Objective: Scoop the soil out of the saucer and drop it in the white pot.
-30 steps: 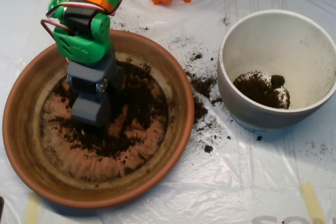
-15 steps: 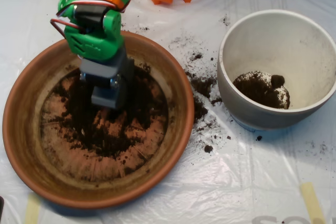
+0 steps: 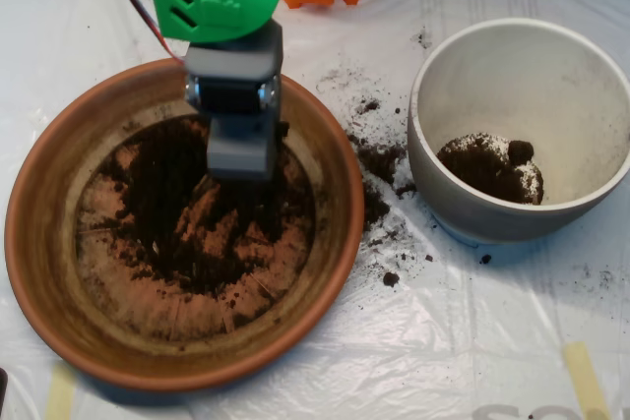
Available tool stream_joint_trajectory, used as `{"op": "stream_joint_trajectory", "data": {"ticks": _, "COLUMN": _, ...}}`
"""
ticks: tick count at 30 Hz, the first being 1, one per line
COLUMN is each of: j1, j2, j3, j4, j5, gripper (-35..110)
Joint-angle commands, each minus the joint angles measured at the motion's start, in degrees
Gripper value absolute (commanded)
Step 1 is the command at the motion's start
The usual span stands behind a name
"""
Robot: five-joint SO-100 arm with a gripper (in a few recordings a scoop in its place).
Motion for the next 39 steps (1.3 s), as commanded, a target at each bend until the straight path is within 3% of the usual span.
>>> {"op": "stream_joint_trajectory", "data": {"ticks": 1, "j1": -4.0, "j2": 7.6, "j3": -9.3, "j4": 5.3, "j5": -0.5, "gripper": 0}}
{"op": "stream_joint_trajectory", "data": {"ticks": 18, "j1": -30.8, "j2": 5.1, "j3": -27.5, "j4": 15.9, "j5": -0.8, "gripper": 0}}
{"op": "stream_joint_trajectory", "data": {"ticks": 29, "j1": -37.9, "j2": -4.8, "j3": -36.3, "j4": 17.2, "j5": -4.0, "gripper": 0}}
{"op": "stream_joint_trajectory", "data": {"ticks": 39, "j1": -42.3, "j2": -3.3, "j3": -35.6, "j4": 17.3, "j5": -3.7, "gripper": 4}}
